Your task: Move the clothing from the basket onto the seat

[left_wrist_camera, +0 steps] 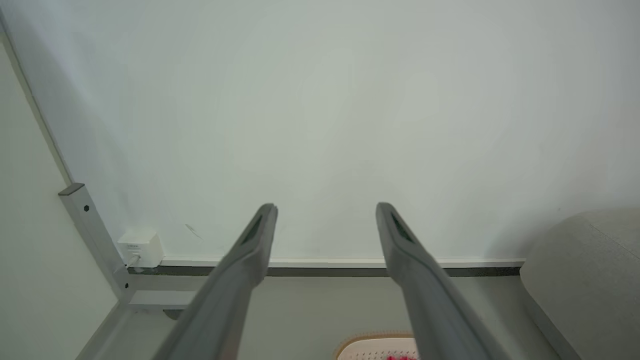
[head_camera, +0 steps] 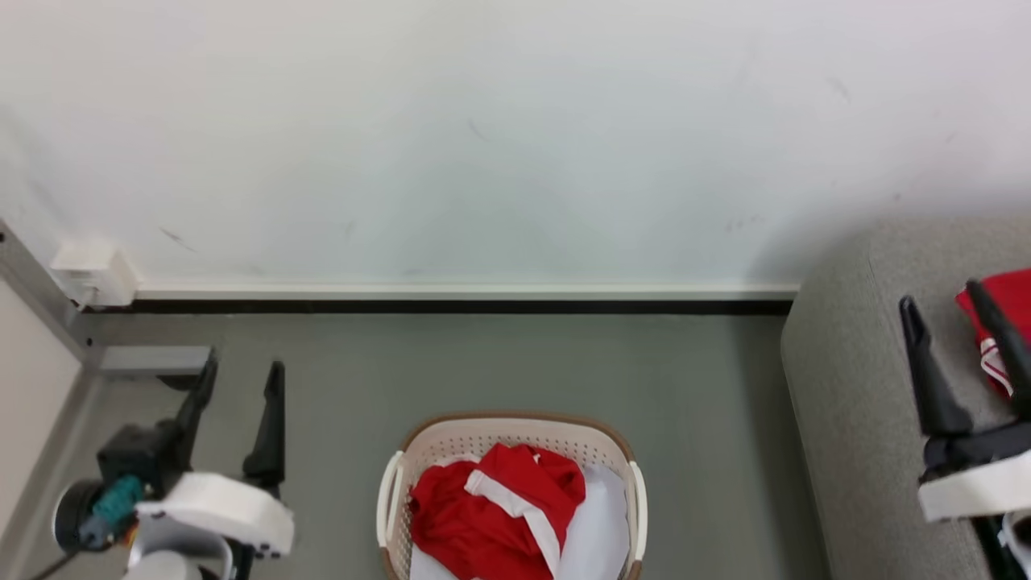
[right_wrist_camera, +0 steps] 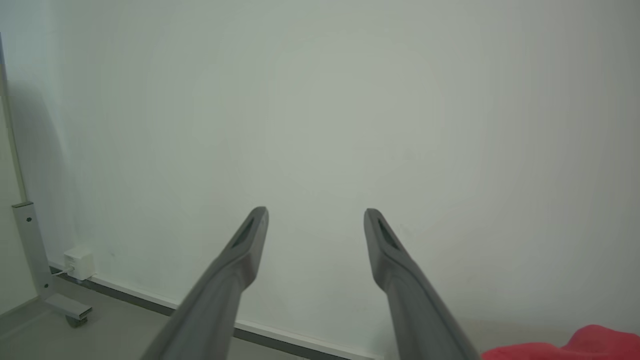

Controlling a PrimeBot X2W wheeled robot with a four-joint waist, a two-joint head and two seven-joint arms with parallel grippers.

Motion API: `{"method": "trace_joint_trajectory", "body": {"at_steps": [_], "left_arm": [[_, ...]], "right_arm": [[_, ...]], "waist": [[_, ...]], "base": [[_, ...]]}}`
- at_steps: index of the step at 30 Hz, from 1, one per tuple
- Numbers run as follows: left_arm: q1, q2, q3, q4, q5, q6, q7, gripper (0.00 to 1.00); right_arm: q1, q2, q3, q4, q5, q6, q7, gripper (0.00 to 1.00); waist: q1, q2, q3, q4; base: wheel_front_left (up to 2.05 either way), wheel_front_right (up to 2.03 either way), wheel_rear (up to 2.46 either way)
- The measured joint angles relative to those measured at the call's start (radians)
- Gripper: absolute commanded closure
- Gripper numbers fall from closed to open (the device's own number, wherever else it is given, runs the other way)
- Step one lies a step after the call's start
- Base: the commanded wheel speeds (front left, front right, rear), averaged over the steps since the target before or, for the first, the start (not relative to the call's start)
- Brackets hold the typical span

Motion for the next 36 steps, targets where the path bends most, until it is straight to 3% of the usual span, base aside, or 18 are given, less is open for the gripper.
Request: {"method": "trace_joint_trajectory", "body": {"at_steps": [10, 17, 36], "left_arm": [[0.145, -0.088, 0.132, -0.025, 0.119, 0.009, 0.0, 0.0], [0.209, -0.167, 0.203, -0.04, 0.193, -0.031, 0.0, 0.0], [0.195, -0.258, 0.311, -0.012, 0.295, -0.145, 0.0, 0.0]], "right_arm": [[0.221, 0.136, -0.07, -0.043, -0.011, 0.0, -0.002, 0.0], [0.254, 0.151, -0.072, -0.032, -0.06, 0.0, -0.002, 0.0], [0.235, 0.155, -0.079, -0.037, -0.071, 0.0, -0.002, 0.0]], "waist": [[0.0001, 0.0, -0.062, 0.033], [0.0001, 0.0, -0.067, 0.024], [0.0003, 0.0, -0.051, 0.008]], "base": [[0.0, 0.0, 0.0], [0.0, 0.0, 0.0], [0.0, 0.0, 0.0]]}}
